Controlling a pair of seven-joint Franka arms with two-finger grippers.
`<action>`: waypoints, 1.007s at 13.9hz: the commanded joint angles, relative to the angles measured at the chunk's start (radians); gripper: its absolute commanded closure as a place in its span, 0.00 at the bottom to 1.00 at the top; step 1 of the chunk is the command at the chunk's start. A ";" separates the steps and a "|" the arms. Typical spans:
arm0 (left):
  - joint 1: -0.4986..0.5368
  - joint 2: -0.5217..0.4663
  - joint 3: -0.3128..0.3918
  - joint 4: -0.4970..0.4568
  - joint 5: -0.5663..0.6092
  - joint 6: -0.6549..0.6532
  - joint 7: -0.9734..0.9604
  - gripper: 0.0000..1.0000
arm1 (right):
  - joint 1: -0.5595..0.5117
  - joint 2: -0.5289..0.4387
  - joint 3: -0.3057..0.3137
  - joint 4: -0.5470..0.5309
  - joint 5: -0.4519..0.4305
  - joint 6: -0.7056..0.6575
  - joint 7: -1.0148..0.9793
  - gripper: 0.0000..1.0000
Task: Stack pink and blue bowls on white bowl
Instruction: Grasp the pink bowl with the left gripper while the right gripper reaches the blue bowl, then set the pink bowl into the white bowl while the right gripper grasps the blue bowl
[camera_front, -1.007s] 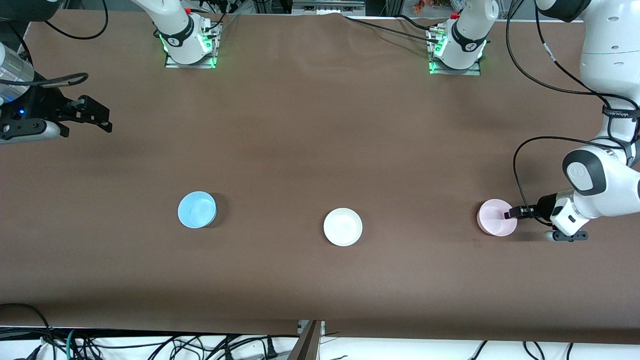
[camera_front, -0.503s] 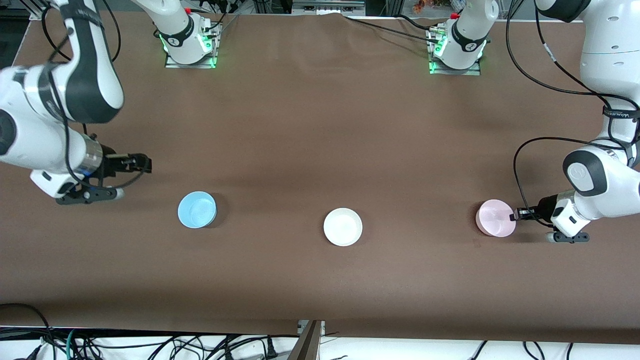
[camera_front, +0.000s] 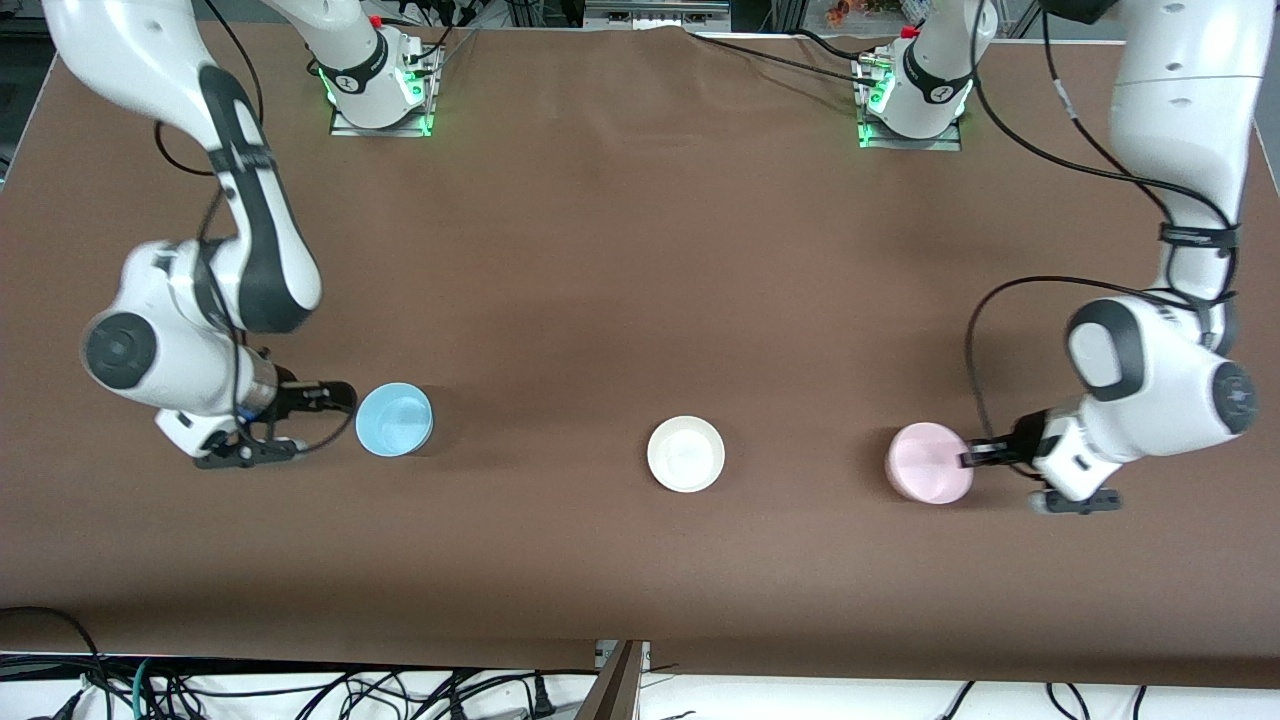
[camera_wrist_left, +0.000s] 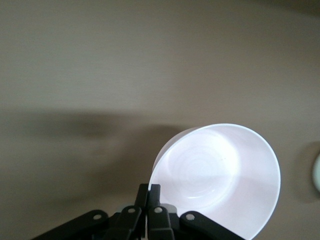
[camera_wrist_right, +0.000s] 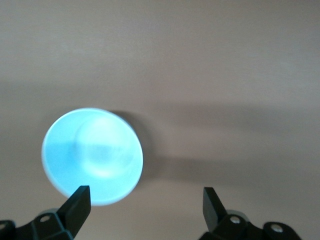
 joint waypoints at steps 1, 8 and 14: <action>-0.107 0.008 -0.024 0.048 0.065 -0.008 -0.256 1.00 | 0.014 0.041 0.003 0.012 0.030 0.027 0.002 0.02; -0.268 0.092 -0.101 0.166 0.159 0.066 -0.601 1.00 | 0.020 0.098 0.001 0.009 0.032 0.067 0.008 0.47; -0.355 0.175 -0.101 0.218 0.160 0.164 -0.658 1.00 | 0.022 0.124 0.003 0.006 0.039 0.092 0.037 0.91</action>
